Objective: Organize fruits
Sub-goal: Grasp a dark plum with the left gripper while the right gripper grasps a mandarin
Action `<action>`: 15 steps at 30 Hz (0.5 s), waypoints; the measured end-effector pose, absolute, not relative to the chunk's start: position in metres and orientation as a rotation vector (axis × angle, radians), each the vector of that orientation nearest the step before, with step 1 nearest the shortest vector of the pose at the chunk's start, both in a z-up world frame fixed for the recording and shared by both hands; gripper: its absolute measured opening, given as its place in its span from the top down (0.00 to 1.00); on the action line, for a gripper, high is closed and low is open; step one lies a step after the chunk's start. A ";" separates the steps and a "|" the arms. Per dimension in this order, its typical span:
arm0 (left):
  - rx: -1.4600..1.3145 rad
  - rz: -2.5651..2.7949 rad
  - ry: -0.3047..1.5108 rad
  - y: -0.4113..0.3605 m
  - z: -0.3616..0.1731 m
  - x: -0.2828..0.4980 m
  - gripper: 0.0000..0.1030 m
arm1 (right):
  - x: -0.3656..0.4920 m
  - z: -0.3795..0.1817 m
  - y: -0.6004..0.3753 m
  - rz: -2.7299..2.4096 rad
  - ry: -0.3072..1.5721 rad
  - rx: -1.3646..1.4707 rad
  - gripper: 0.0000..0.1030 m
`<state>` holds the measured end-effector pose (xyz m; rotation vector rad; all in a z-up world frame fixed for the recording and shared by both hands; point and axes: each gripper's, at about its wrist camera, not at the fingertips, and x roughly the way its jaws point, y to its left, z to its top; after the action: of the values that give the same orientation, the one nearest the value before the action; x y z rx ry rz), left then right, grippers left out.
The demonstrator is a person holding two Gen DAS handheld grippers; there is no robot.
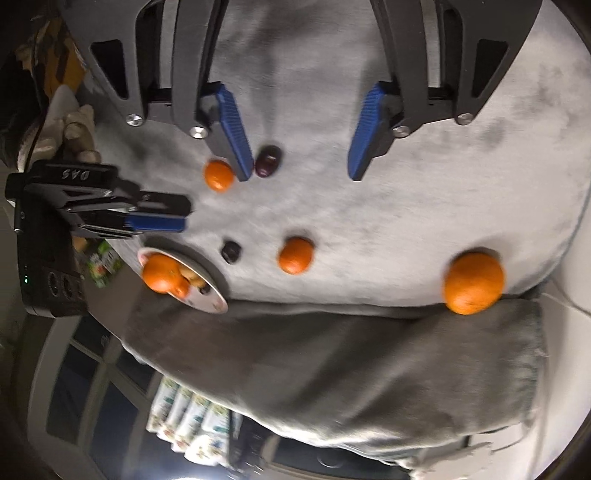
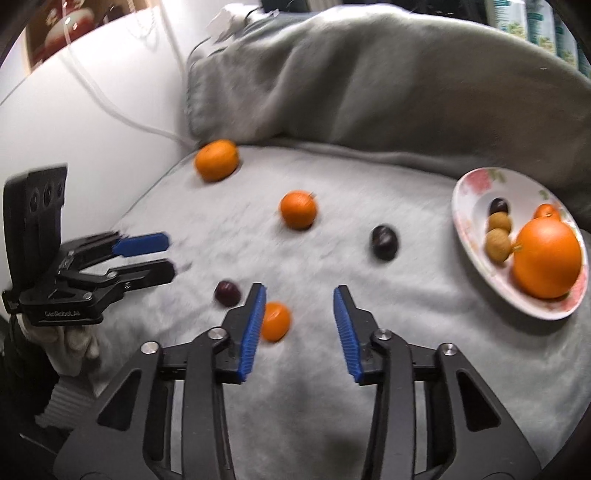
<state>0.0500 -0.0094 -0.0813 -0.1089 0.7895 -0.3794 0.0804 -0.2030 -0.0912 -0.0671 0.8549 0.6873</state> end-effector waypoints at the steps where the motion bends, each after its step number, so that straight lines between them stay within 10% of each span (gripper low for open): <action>1: -0.110 -0.391 0.797 -0.012 -0.083 0.051 0.60 | 0.079 -0.094 -0.200 0.703 0.863 -0.075 0.67; 15: -0.085 -0.446 0.876 -0.035 -0.100 0.068 0.70 | 0.079 -0.109 -0.186 0.756 0.913 -0.131 0.73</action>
<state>0.0683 -0.0352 -0.0999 -0.0850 0.8762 -0.4456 0.0786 -0.1857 -0.1090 -0.1308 0.9126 0.7559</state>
